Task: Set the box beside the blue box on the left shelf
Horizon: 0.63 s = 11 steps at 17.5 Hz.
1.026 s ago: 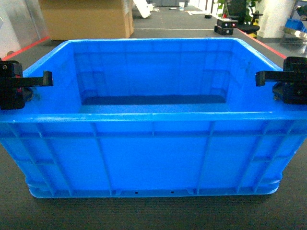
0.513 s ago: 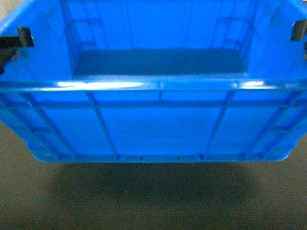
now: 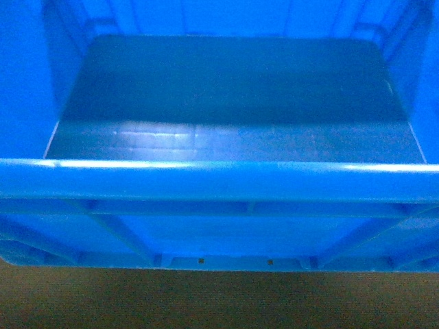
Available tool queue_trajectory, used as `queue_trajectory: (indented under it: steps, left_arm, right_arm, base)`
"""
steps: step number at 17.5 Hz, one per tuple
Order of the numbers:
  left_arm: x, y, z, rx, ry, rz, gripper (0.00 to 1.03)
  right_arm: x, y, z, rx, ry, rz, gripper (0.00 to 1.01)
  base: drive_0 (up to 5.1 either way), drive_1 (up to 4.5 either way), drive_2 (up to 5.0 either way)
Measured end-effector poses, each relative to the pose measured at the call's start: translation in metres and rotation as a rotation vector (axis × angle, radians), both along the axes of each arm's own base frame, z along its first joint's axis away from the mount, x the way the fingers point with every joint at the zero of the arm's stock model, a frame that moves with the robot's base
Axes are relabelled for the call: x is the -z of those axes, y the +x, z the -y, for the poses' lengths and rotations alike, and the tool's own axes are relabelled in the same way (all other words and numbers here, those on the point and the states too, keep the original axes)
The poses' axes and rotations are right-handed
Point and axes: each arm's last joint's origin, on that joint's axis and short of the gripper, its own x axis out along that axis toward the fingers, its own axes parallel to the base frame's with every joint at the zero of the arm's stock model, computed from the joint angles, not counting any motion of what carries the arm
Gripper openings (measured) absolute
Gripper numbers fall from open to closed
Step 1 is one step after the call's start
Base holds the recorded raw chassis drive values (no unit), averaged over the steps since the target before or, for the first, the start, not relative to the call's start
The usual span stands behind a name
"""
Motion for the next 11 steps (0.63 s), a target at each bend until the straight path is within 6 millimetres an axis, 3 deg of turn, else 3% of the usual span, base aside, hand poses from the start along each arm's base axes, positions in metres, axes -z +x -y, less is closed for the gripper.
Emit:
queue_trajectory:
  steps: [3, 8, 11]
  left_arm:
    - [-0.0057, -0.0043, -0.0005, -0.004, -0.002, 0.036, 0.11]
    - [-0.0020, -0.0037, 0.0001, -0.001, 0.005, 0.012, 0.11]
    - [-0.0020, -0.0037, 0.0001, -0.001, 0.005, 0.012, 0.11]
  right_arm:
    - [-0.0068, -0.0070, -0.0012, 0.012, -0.024, 0.077, 0.09]
    - [-0.0025, -0.0066, -0.0012, 0.015, -0.032, 0.054, 0.09]
    - [-0.0024, -0.0065, -0.0012, 0.014, -0.032, 0.054, 0.09]
  base:
    - [0.0, 0.00, 0.0]
    - [0.0, 0.00, 0.0]
    - [-1.8, -1.82, -1.8]
